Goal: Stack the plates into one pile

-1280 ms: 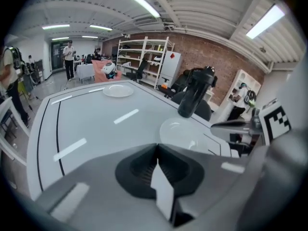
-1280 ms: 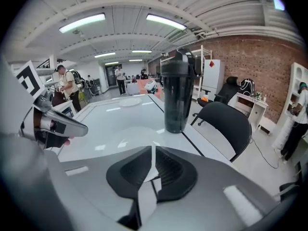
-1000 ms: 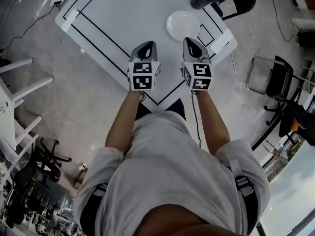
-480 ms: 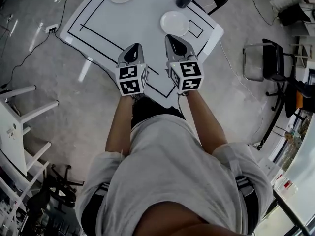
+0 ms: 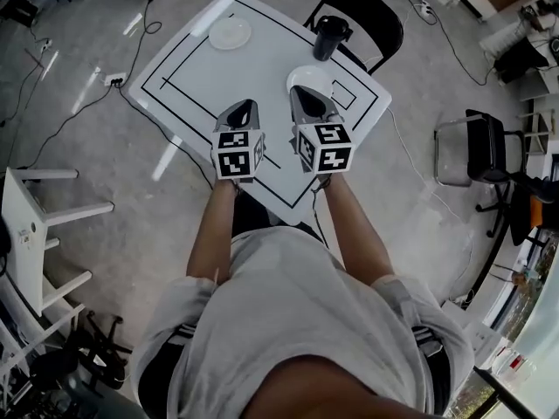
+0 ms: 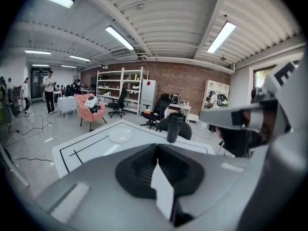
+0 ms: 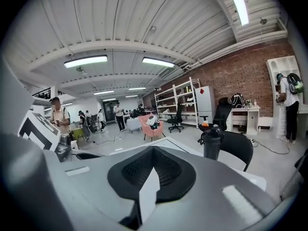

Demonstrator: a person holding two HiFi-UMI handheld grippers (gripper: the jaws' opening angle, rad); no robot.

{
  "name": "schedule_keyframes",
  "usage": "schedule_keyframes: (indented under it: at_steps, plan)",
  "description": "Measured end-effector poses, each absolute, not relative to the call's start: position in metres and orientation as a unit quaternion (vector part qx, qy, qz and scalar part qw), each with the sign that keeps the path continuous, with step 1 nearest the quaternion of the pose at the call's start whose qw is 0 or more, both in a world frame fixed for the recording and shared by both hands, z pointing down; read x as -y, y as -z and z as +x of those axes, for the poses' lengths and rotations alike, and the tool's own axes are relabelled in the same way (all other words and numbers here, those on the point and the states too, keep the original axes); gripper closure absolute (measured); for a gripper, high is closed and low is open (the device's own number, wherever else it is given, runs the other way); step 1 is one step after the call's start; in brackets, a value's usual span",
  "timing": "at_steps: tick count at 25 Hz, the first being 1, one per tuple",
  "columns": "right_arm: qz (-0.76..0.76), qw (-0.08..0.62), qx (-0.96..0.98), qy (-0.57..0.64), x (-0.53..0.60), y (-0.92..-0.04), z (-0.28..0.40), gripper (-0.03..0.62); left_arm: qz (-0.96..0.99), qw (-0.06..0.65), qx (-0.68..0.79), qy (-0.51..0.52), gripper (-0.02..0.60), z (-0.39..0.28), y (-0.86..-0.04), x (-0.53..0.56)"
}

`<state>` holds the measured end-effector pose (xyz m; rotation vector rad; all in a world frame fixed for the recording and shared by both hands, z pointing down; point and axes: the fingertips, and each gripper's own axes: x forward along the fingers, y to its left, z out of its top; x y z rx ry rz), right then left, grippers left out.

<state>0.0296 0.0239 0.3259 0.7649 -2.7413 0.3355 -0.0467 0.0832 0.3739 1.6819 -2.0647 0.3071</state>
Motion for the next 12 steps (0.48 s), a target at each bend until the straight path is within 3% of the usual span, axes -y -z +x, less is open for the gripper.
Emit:
schedule_keyframes:
  at_steps: [7, 12]
  plan:
    - [0.265, 0.149, 0.945, -0.118, 0.023, -0.331, -0.065, 0.594, 0.637, 0.203, 0.734, -0.118, 0.578, -0.122, -0.372, -0.021]
    - [0.301, 0.154, 0.929, -0.150, 0.059, -0.376, -0.130, 0.594, 0.671, 0.233, 0.692, -0.134, 0.578, -0.181, -0.404, 0.025]
